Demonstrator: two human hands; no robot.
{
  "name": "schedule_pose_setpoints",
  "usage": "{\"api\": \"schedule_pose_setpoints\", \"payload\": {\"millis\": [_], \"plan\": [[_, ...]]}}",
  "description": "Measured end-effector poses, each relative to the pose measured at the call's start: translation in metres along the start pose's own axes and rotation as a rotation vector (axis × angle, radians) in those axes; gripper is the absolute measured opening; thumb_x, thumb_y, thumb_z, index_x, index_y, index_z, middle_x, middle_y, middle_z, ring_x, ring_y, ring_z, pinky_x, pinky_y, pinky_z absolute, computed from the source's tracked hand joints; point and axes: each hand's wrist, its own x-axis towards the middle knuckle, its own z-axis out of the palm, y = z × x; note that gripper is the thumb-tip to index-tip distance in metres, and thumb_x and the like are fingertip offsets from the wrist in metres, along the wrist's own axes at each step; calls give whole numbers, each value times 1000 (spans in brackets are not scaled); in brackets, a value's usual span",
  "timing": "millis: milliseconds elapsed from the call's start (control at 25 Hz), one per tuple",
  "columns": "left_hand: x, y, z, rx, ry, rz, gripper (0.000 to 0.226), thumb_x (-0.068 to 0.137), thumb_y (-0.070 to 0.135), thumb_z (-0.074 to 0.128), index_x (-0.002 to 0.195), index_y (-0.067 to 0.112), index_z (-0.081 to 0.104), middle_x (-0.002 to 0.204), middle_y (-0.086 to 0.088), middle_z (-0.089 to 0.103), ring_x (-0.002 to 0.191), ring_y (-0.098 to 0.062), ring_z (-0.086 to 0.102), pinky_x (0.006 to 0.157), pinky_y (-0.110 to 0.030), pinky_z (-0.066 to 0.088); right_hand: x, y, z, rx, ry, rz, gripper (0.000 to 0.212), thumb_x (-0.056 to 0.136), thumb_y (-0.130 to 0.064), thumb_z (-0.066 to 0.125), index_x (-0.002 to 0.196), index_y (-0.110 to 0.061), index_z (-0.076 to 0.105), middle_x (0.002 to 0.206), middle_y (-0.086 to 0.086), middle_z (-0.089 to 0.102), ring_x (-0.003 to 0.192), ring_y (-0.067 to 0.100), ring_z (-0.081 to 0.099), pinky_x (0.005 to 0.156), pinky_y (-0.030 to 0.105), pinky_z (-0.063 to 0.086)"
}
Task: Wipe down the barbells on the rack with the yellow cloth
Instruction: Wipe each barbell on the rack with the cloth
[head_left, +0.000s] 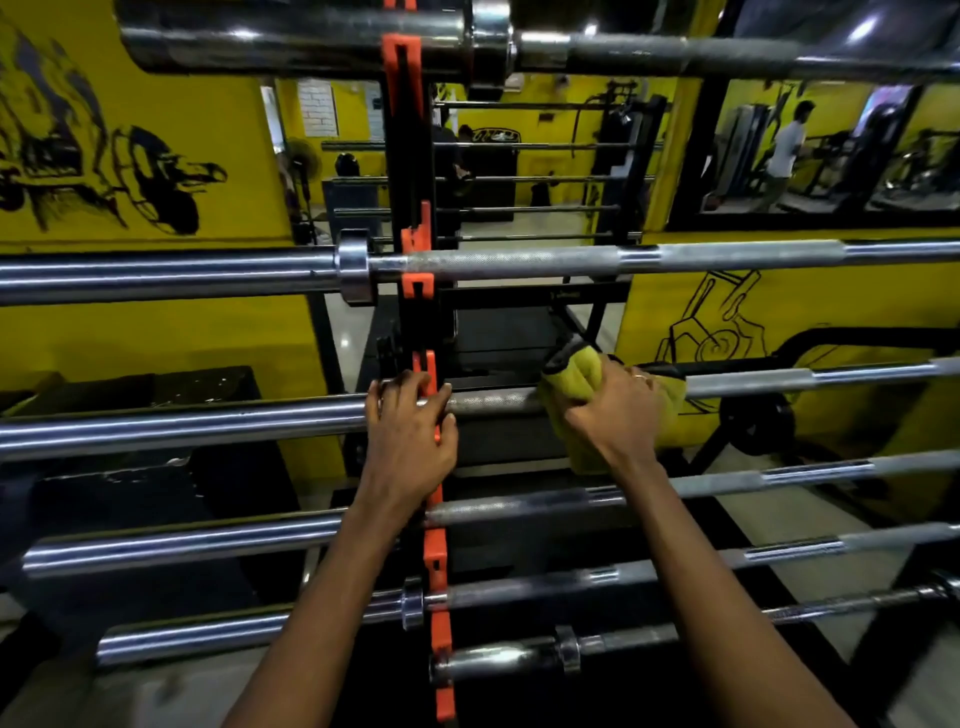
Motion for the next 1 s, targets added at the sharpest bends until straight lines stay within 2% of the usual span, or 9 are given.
{"api": "schedule_pose_setpoints", "payload": {"millis": [120,240,360,480,560,640,720,840,1000], "plan": [[4,20,0,115,-83,110,56,90,40,44,139,15,51,140,-7,52,134,-23,41,116,-41,12,-12,-11,6,70,-50,-162,56,60,-50,60,107,-19,62,101,5,69,102,30,61,92,39,39],[24,35,4,144,-327,112,67,97,57,32,154,25,20,156,-4,32,144,-23,27,116,-42,15,-10,21,12,49,9,-328,66,67,-55,62,120,-16,60,111,4,69,107,28,62,93,36,36],[38,53,9,103,-433,135,68,97,62,20,155,25,18,157,-5,30,144,-23,27,117,-40,16,-16,59,22,183,172,-72,81,71,-53,70,137,-10,53,132,12,60,125,31,52,107,40,33],[39,61,14,86,-376,140,57,101,56,18,152,31,23,153,1,39,140,-20,35,112,-41,25,-27,48,36,518,299,199,105,74,-55,76,154,-4,29,160,15,31,150,25,24,123,41,15],[36,59,16,110,-326,128,52,102,51,18,151,35,26,150,4,42,138,-17,37,111,-39,27,-27,24,46,784,353,466,109,80,-63,69,155,0,23,162,18,25,151,26,23,123,42,21],[38,56,16,80,-329,115,49,103,48,20,150,36,29,149,6,44,138,-15,38,111,-38,28,-18,2,39,1133,403,929,73,89,-55,66,141,-7,49,147,18,50,134,29,51,107,34,42],[40,56,18,54,-331,121,46,103,45,24,147,37,34,148,7,46,137,-15,40,109,-38,29,-11,-1,37,1458,361,1173,25,95,-37,65,112,-19,64,127,13,66,104,25,67,82,32,55],[47,60,15,6,-384,50,43,102,46,28,142,39,42,144,7,50,135,-18,42,108,-39,27,-7,2,32,1701,285,1112,21,96,-32,64,112,-19,66,113,8,72,92,23,71,71,33,60],[60,85,22,8,-442,-10,45,100,53,24,130,37,52,132,3,59,124,-25,51,101,-43,30,-15,22,32,1372,147,933,14,96,-39,62,103,-28,64,111,-4,70,111,19,67,92,30,52]]}}
